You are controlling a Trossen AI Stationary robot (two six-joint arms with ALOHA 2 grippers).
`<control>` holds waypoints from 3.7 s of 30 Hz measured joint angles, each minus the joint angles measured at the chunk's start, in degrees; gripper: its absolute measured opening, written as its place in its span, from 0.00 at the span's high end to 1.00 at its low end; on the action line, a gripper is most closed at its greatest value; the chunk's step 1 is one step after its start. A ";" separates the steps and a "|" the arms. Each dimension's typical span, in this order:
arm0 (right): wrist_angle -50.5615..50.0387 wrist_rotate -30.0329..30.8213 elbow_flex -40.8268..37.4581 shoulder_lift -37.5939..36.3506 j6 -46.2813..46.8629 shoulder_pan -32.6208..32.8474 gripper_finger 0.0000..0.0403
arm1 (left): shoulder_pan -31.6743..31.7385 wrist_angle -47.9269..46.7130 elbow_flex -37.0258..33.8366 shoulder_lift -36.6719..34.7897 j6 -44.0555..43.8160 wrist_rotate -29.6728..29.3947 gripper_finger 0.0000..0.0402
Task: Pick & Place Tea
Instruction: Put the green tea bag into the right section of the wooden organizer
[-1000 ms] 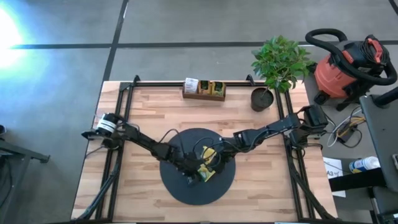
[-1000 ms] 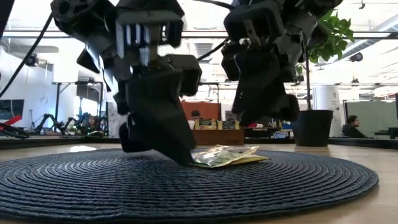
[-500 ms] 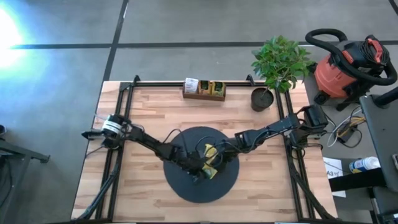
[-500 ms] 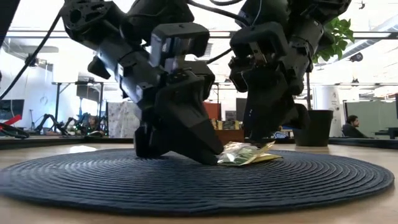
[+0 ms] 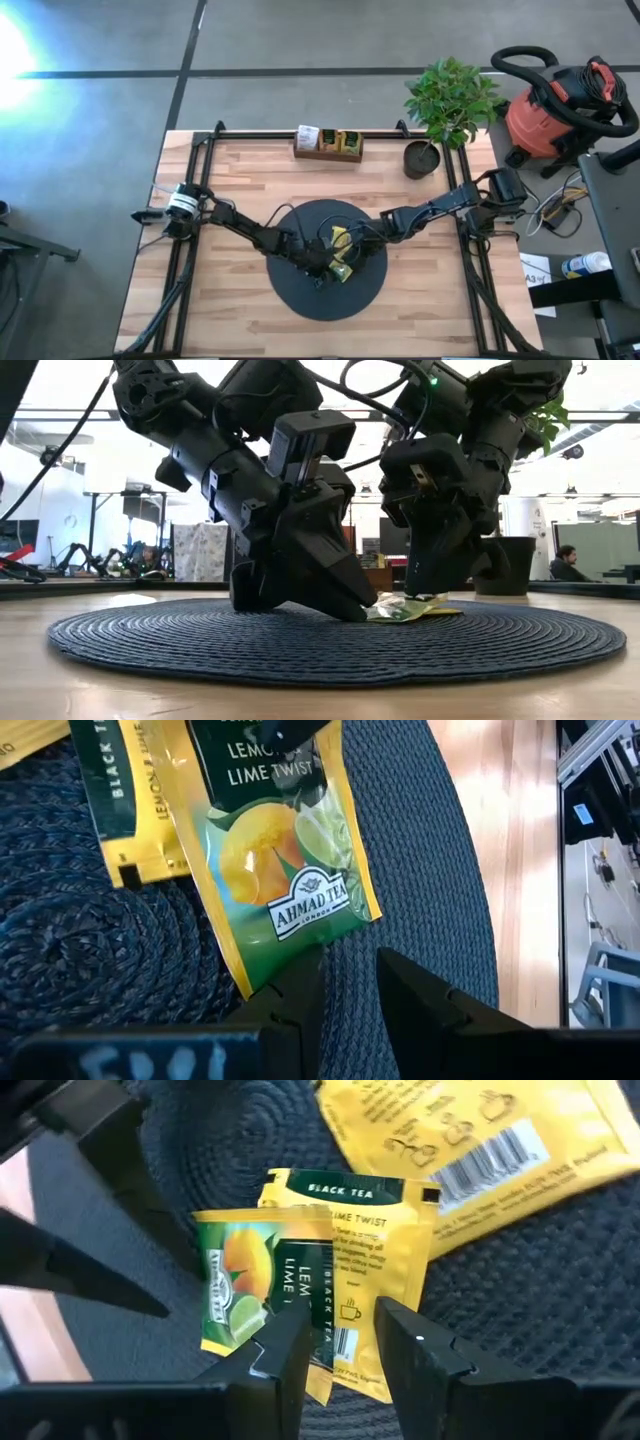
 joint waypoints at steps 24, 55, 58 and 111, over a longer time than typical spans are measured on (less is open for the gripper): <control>1.08 5.25 1.16 -0.52 -7.26 -0.12 0.97 | 2.18 -0.14 -0.39 -2.13 -0.25 -3.98 0.76; -35.69 10.12 41.37 9.57 -74.36 -39.91 0.98 | 2.24 -5.39 -15.67 -26.99 -4.44 -25.38 0.76; -39.23 12.34 44.55 12.65 -78.27 -40.43 0.98 | 2.24 -4.99 -16.07 -27.01 -4.45 -25.39 0.76; -52.43 -3.55 39.28 2.63 -61.93 -26.85 0.67 | 7.38 7.14 -16.96 -21.20 13.37 -16.47 0.76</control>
